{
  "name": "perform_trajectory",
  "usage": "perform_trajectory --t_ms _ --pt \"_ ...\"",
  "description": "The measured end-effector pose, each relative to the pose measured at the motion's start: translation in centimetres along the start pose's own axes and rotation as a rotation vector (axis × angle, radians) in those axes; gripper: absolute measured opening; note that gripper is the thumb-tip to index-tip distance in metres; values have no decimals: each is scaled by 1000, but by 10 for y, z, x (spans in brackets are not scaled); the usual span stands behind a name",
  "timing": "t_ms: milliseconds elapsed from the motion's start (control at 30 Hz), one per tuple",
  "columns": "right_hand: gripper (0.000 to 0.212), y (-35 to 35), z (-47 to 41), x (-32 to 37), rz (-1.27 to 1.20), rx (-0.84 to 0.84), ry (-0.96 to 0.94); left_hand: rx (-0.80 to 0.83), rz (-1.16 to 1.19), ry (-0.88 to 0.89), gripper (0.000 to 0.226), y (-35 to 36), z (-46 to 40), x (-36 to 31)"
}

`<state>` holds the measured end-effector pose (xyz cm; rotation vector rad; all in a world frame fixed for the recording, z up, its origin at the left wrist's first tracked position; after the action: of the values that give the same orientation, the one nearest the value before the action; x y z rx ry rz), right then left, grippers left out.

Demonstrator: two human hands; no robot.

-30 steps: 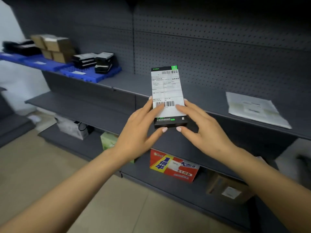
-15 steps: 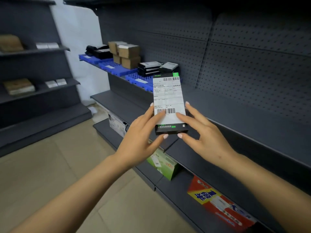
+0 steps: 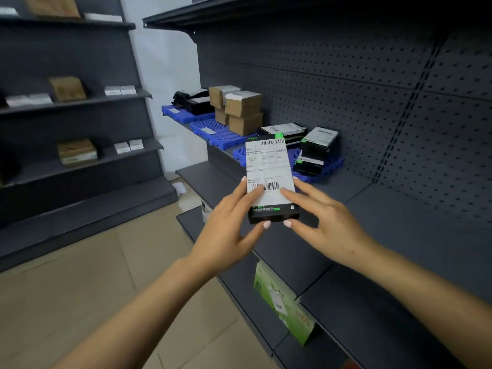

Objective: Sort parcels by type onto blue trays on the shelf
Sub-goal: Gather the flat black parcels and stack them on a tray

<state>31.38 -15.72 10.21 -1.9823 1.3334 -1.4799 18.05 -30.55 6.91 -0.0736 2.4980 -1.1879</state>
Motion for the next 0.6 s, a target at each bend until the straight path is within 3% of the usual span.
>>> perform_trajectory --t_ms 233,600 --pt "58 24 -83 -28 59 20 79 3 34 30 63 13 -57 81" --pt "57 49 -217 -34 283 -79 216 38 131 274 61 10 -183 217"
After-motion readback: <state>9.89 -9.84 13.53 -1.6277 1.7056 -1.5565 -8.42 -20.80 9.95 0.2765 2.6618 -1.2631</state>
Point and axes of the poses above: each hand's wrist, its own z-axis away from the middle knuckle, its own y-axis out of the palm, x = y × z, the point moved 2 cm from there along -z, towards the middle knuckle, and after that the axes turned 7 degrees about -z, right-handed, at the moved point
